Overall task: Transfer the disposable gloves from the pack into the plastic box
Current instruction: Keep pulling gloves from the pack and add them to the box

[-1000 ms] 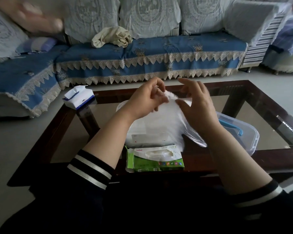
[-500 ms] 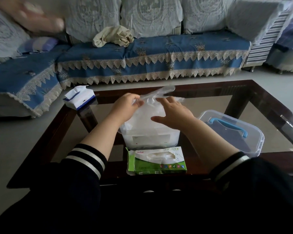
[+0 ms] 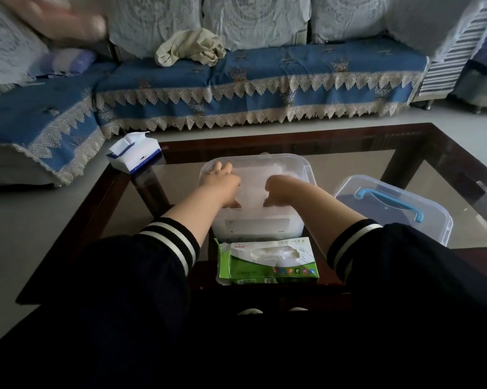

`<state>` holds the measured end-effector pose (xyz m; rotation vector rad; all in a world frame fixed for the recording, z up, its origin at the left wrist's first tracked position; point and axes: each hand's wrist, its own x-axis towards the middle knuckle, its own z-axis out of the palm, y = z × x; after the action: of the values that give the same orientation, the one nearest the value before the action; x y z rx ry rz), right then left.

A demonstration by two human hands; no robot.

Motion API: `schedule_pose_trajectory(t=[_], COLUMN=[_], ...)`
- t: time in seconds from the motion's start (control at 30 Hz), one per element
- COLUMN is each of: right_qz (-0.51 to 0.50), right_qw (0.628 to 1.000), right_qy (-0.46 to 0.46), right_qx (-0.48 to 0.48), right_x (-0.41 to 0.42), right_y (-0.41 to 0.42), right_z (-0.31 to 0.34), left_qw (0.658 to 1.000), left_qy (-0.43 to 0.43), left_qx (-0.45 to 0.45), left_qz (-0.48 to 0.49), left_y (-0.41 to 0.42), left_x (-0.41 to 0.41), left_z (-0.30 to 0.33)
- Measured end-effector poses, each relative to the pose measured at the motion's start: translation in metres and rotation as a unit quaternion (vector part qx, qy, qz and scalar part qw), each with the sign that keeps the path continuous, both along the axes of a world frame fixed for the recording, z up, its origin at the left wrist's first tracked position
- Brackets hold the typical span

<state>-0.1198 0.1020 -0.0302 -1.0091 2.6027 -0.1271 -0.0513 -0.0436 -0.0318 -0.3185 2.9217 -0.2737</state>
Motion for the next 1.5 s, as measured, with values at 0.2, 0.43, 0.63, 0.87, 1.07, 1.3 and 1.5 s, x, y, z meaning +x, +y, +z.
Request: schedule_pose_trajectory(t=[0.2, 0.43, 0.63, 0.87, 1.07, 1.3, 1.5], right_qz=[-0.092, 0.055, 0.104, 0.096, 0.022, -0.014, -0.046], right_qw=[0.94, 0.947, 0.988, 0.99, 0.995, 0.98, 0.951], right_qy=[0.136, 0.099, 0.029, 0.101, 0.049, -0.049, -0.126], right_qx=[-0.299, -0.301, -0.108, -0.019, -0.088, -0.192, -0.278], right_x=[0.02, 0.085, 0.088, 0.097, 0.099, 0.09, 0.088], right_y=[0.033, 0.081, 0.085, 0.076, 0.068, 0.075, 0.081], right_z=[0.022, -0.007, -0.04, -0.057, -0.059, -0.058, -0.05], left_qw=[0.963, 0.918, 0.978, 0.963, 0.958, 0.947, 0.941], left_qy=[0.252, 0.243, 0.024, -0.041, -0.028, -0.014, 0.003], left_qx=[0.093, 0.306, 0.206, 0.261, 0.274, 0.308, 0.331], left_qz=[-0.014, -0.07, -0.025, 0.046, 0.081, 0.085, 0.071], left_y=[0.01, 0.072, 0.078, 0.079, 0.081, 0.079, 0.073], left_x=[0.034, 0.105, 0.109, 0.108, 0.106, 0.103, 0.1], left_z=[0.018, 0.006, -0.024, -0.041, -0.045, -0.047, -0.053])
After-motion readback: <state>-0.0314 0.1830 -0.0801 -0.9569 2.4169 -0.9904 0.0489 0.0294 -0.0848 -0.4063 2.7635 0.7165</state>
